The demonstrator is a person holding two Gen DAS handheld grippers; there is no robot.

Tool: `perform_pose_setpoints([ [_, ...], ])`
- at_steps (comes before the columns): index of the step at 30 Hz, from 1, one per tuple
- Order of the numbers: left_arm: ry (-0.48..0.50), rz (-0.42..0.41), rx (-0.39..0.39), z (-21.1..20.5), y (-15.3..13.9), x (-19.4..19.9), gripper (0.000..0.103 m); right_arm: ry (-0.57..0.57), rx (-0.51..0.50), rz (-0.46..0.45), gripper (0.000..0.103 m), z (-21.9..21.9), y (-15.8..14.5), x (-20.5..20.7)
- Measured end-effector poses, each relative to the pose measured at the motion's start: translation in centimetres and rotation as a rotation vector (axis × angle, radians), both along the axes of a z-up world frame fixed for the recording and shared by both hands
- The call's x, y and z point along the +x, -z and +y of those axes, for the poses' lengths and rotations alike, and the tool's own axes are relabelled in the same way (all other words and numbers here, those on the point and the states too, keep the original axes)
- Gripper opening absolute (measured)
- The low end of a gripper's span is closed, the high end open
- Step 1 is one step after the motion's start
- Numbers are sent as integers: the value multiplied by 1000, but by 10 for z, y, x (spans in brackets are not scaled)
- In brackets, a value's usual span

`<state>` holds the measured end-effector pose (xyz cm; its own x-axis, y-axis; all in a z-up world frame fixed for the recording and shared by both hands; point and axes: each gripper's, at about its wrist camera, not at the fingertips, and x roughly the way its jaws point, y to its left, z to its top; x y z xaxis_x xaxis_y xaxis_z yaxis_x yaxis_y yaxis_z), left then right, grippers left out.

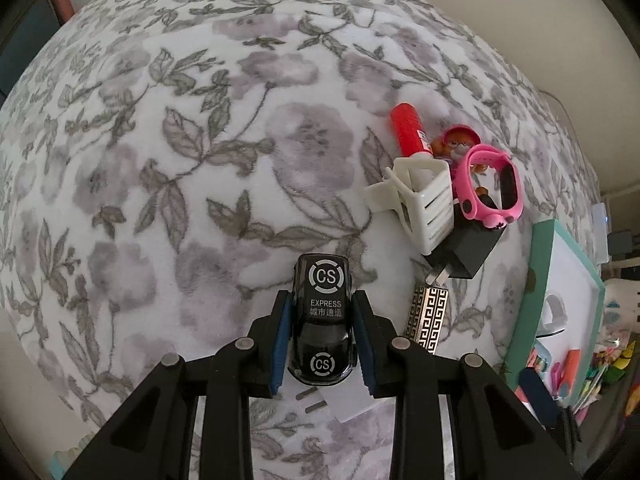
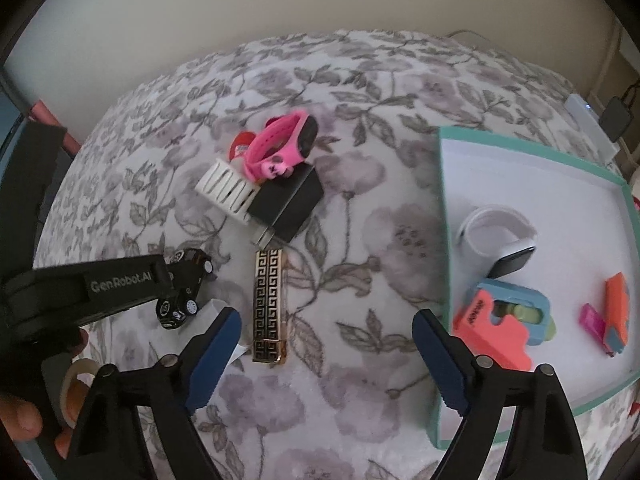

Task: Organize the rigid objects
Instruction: 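Grasp the white cube charger with the right gripper while the left holds the car, then lift the car and white charger and carry them toward the tray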

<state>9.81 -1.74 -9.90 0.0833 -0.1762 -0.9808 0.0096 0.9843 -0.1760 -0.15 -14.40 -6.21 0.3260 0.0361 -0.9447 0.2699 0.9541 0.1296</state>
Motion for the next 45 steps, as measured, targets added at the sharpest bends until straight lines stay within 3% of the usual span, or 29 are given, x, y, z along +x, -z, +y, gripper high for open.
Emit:
perform_pose_setpoints([
  [5, 1, 6, 9, 10, -1, -2, 32, -39, 28, -8, 86, 10, 1, 2],
  [11, -12, -17, 135, 23, -2, 0, 32, -116, 82, -9, 82, 29, 3, 6],
  [18, -41, 9, 116, 48, -1, 1, 31, -209, 89, -4, 82, 51, 5, 9],
  [23, -43, 4, 105, 62, -6, 0, 31, -264, 66, 16, 76, 65, 10, 11],
  [26, -26, -1, 119, 62, -10, 1, 31, -283, 65, 24, 66, 71, 13, 12],
  [28, -13, 4, 126, 55, -7, 4, 31, -295, 56, 35, 65, 75, 16, 14],
  [32, -10, 14, 123, 50, -7, 3, 32, -326, 31, 51, 54, 83, 21, 15],
  [45, -23, 31, 107, 52, 8, 6, 34, -367, 7, 68, 49, 99, 34, 22],
])
